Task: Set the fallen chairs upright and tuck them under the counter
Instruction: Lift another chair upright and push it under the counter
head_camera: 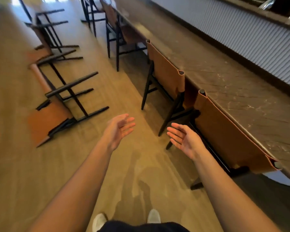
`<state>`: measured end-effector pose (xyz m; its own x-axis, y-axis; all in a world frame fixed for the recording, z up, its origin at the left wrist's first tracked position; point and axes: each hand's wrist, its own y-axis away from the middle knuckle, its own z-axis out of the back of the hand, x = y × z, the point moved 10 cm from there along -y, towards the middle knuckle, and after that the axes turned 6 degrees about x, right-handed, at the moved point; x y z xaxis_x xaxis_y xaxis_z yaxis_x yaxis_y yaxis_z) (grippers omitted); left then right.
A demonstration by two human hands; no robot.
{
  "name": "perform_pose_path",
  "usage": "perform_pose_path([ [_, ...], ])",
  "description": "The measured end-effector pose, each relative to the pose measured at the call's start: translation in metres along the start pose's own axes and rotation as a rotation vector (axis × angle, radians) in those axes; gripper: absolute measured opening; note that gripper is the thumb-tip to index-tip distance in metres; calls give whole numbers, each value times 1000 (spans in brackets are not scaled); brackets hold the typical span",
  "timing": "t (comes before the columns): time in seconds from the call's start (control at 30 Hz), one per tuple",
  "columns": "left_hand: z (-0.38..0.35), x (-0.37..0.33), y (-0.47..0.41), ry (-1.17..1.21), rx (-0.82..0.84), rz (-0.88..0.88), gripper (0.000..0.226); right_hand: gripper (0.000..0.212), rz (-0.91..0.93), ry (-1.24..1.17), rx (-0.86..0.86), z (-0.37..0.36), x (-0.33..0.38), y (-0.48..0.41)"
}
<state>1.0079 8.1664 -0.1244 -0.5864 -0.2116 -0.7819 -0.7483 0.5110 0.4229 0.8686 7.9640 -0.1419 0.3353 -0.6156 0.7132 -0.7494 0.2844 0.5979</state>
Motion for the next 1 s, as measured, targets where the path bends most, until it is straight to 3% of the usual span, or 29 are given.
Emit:
perform_pose_path([
  [0.63, 377, -160, 132, 117, -324, -216, 22, 29, -134, 172, 356, -400, -177, -58],
  [1.0, 531, -245, 84, 204, -428, -257, 27, 29, -177, 222, 514, -588, -213, -161],
])
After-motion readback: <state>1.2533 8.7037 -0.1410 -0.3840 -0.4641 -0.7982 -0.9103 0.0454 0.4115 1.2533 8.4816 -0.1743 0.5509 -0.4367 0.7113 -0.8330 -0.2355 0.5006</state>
